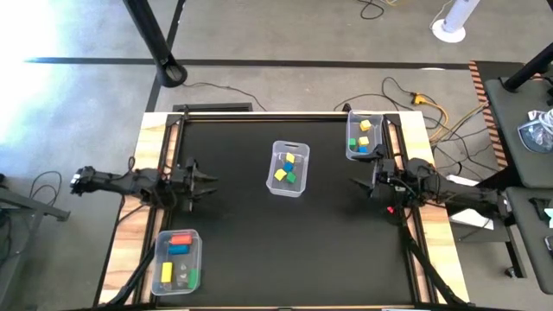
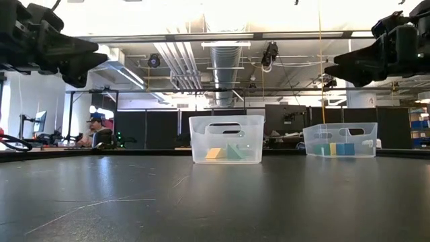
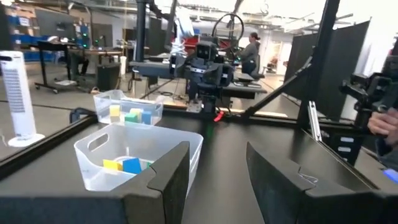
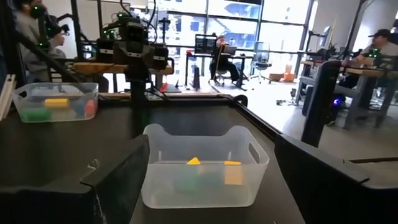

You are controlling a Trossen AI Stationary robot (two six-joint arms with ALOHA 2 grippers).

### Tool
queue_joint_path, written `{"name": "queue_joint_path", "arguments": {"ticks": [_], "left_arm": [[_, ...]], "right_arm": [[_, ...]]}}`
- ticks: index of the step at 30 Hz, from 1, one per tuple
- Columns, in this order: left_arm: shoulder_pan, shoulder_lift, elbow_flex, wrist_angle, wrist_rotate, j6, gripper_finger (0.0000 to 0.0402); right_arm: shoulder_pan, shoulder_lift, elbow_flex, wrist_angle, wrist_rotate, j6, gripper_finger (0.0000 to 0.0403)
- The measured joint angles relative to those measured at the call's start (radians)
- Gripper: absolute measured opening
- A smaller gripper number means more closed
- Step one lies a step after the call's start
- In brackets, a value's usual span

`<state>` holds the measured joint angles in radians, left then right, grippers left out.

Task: Sort blocks by size
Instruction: Return to Home Position

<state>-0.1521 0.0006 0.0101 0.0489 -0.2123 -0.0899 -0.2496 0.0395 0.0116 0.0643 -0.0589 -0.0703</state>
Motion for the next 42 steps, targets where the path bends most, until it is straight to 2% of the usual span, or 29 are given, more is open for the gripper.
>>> {"name": "queue_joint_path", "arguments": {"ticks": [4, 10, 17, 22, 28, 33, 38, 42], "left_arm": [[0.049, 0.014, 0.0, -0.01, 0.064, 0.002, 0.0146], [0.057, 0.037, 0.0, -0.011, 0.064, 0.024, 0.0146], [0.057, 0.04, 0.0, -0.008, 0.044, 0.021, 0.0146], [0.058, 0.057, 0.0, -0.007, 0.028, 0.029, 0.0146], [0.058, 0.099, -0.001, 0.006, -0.016, 0.001, 0.0146], [0.058, 0.13, -0.001, 0.011, -0.023, 0.001, 0.0146], [0.058, 0.145, -0.001, 0.015, -0.053, -0.069, 0.0146], [0.058, 0.165, -0.001, 0.011, -0.056, -0.051, 0.0146]], "right_arm": [[0.0, 0.0, 0.0, 0.003, -0.002, 0.017, 0.033], [0.019, 0.0, -0.001, -0.007, 0.016, 0.072, 0.0319], [0.102, -0.003, -0.001, -0.006, 0.018, 0.06, 0.0308], [0.113, -0.006, -0.001, 0.0, 0.143, 0.018, 0.0301], [0.114, -0.006, -0.001, -0.006, 0.129, -0.009, 0.0293], [0.112, 0.002, -0.001, -0.028, 0.148, 0.03, 0.029], [0.112, 0.027, -0.001, -0.032, 0.135, 0.033, 0.03], [0.112, 0.029, -0.001, -0.031, 0.135, 0.028, 0.031]]}}
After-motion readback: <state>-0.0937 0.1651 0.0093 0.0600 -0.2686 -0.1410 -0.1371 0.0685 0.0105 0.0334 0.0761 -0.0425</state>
